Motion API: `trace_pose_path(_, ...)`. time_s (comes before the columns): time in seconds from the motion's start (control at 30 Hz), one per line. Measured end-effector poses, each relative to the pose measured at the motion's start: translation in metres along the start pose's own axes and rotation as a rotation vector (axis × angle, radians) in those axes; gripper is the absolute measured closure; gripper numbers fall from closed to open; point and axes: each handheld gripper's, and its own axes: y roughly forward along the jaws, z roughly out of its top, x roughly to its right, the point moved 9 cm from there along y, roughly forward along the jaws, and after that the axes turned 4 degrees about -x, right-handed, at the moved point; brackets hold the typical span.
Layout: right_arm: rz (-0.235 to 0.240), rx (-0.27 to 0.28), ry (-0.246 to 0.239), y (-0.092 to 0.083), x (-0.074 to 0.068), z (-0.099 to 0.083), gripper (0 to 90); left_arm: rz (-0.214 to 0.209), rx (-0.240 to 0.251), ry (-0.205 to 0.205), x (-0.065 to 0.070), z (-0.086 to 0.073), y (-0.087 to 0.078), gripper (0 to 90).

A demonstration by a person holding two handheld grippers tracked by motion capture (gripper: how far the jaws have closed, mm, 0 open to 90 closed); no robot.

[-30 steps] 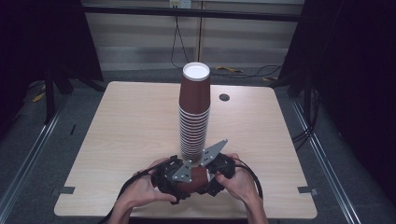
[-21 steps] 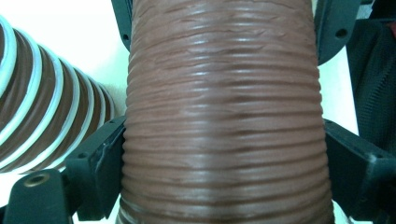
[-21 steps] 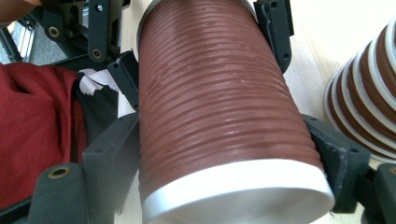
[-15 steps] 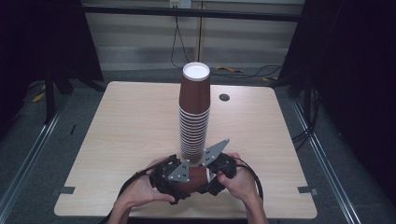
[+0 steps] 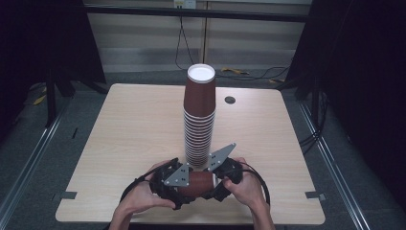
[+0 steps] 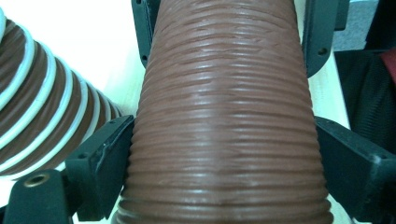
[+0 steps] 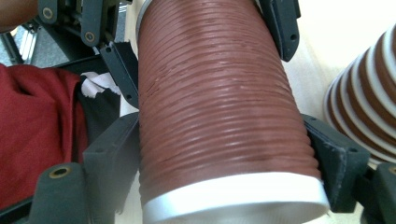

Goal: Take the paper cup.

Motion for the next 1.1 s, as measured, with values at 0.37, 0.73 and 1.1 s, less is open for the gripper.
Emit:
trace_pose_path(0.37,0.005,0.007,0.001,0.001,0.000,0.001,20.3,-0.004,0.038,0.002,-0.002,0.000,-0.003,11.8)
trace_pose_path(0.73,0.009,0.011,-0.009,-0.001,0.000,0.000,20.5,-0.034,0.086,0.004,-0.002,0.002,-0.006,11.8)
trace_pose_path(1.1,-0.005,0.017,0.008,-0.001,0.003,-0.005,20.7,-0.022,0.199,-0.042,-0.006,0.007,-0.019,15.1)
